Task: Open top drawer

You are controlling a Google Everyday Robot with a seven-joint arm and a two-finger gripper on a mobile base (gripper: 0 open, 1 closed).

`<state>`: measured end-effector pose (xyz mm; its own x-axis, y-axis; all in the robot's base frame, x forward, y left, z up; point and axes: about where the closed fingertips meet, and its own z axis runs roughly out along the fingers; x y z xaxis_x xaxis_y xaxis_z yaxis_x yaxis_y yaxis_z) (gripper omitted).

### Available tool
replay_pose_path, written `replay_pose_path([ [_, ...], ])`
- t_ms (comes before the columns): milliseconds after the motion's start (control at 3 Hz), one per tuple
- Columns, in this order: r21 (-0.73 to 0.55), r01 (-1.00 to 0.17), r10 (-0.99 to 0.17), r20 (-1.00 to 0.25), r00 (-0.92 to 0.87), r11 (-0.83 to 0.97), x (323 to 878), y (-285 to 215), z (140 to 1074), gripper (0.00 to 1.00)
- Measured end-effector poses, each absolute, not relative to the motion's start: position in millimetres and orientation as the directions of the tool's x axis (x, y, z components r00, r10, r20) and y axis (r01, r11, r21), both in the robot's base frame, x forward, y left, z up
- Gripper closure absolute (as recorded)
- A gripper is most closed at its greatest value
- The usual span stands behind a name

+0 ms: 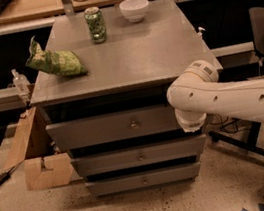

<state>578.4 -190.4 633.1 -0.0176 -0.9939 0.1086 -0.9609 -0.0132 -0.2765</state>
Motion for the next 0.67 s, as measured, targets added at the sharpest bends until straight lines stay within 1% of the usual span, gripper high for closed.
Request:
replay_pose_path([
  [333,-0.276,-0.961,-0.993,0.112,-0.023,-0.009,570.0,-191.3,638.9,1.00],
  [667,-0.276,-0.961,-0.993,0.112,-0.023,-0.009,570.0,-191.3,643.8,1.00],
])
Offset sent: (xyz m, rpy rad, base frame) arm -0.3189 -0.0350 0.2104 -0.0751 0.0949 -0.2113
